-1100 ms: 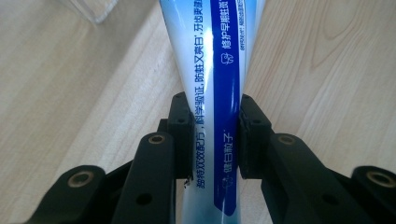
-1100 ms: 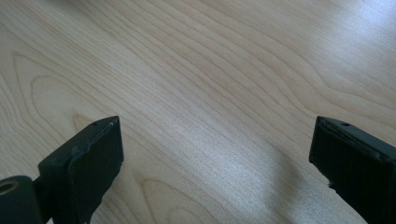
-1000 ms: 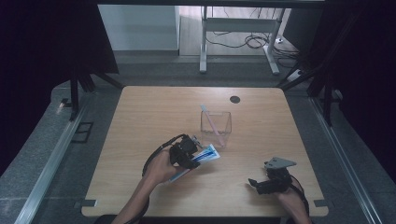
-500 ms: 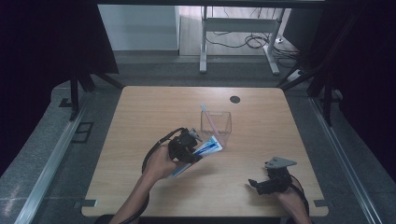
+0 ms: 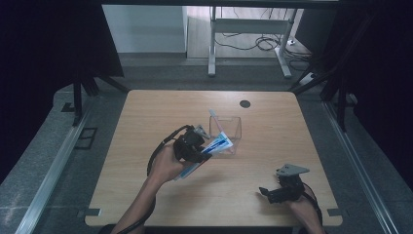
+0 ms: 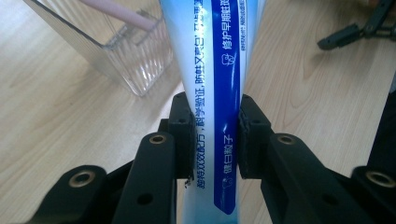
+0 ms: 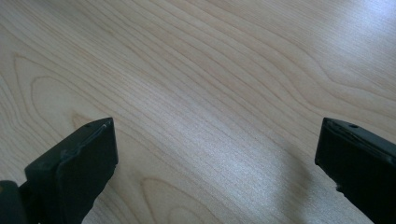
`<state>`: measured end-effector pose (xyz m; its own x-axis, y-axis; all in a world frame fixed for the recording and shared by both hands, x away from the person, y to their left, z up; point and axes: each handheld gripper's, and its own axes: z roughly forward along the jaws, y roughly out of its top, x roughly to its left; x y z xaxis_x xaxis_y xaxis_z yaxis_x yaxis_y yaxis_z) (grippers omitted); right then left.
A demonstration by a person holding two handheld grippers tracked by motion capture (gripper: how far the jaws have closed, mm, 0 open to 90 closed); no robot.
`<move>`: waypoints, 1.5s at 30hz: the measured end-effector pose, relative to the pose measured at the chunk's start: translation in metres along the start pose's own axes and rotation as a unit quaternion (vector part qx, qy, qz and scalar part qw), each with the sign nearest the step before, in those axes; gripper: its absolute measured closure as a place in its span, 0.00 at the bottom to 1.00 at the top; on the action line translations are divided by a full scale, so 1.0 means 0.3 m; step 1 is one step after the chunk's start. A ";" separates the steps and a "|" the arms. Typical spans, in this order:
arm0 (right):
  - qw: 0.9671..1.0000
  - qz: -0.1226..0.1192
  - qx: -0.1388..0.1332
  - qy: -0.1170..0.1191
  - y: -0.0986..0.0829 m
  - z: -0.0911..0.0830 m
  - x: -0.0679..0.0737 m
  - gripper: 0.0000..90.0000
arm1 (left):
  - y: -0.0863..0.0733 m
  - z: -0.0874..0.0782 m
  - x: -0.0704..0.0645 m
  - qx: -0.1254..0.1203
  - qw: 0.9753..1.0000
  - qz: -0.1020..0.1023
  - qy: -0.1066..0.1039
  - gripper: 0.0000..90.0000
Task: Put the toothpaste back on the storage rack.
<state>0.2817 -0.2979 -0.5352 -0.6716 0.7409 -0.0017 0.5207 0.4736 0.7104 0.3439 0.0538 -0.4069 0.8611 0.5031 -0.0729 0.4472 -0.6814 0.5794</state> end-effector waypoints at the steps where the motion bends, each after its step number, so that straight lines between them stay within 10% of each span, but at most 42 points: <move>1: 1.000 0.000 0.000 0.000 0.000 0.000 0.000 0.00 | 0.005 -0.005 0.002 -0.002 1.000 -0.001 0.001 0.80; 45: 1.000 0.000 -0.014 -0.004 0.001 -0.010 -0.008 0.00 | 0.273 0.005 0.125 -0.109 0.992 -0.016 0.059 0.80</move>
<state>0.2819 -0.3009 -0.5329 -0.6668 0.7452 -0.0071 0.5065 0.4601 0.7292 0.4130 0.0161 -0.3635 0.8067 0.5909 -0.0059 0.4005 -0.5394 0.7407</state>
